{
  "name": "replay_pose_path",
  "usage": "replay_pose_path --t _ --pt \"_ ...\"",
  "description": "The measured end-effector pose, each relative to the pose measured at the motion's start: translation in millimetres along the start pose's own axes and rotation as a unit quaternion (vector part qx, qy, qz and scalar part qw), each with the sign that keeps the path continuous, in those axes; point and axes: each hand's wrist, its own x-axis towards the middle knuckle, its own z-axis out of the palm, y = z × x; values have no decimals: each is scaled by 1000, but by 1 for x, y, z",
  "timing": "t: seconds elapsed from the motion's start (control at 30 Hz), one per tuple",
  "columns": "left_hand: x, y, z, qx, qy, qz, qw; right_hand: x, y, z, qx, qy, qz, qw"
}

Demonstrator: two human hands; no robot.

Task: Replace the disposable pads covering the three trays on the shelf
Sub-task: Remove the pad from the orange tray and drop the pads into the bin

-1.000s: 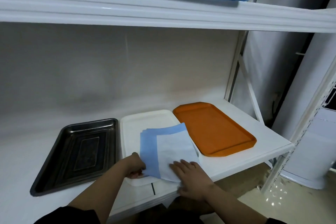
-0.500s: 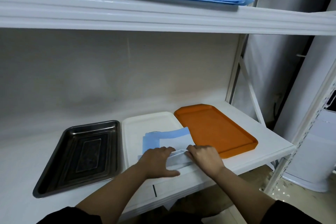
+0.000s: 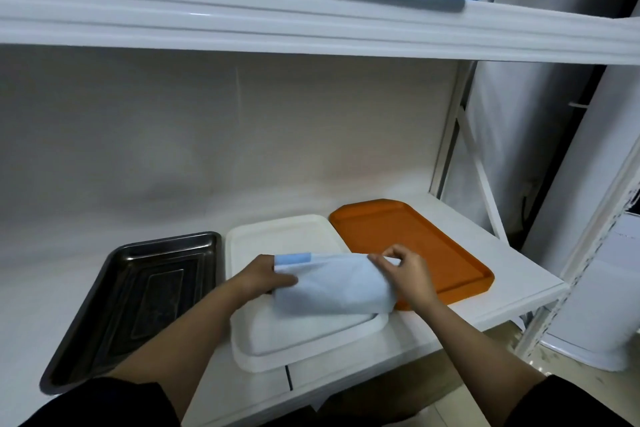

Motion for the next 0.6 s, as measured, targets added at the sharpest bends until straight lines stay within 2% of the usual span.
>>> replay_pose_path --t 0.1,0.2,0.27,0.37,0.47,0.6 --pt "12 -5 2 -104 49 -50 992 2 2 -1 187 -54 118 974" --pt "27 -13 10 -147 86 -79 982 0 11 4 223 -134 197 945" --pt "38 -16 15 -160 115 -89 976 0 20 12 218 -166 210 938" --pt "49 -19 23 -154 148 -98 972 5 38 28 146 -161 172 961" --pt "51 -30 29 -121 126 -120 977 13 58 51 14 -92 144 985" --pt "63 -66 40 4 92 -137 986 17 63 71 -130 -12 136 982"
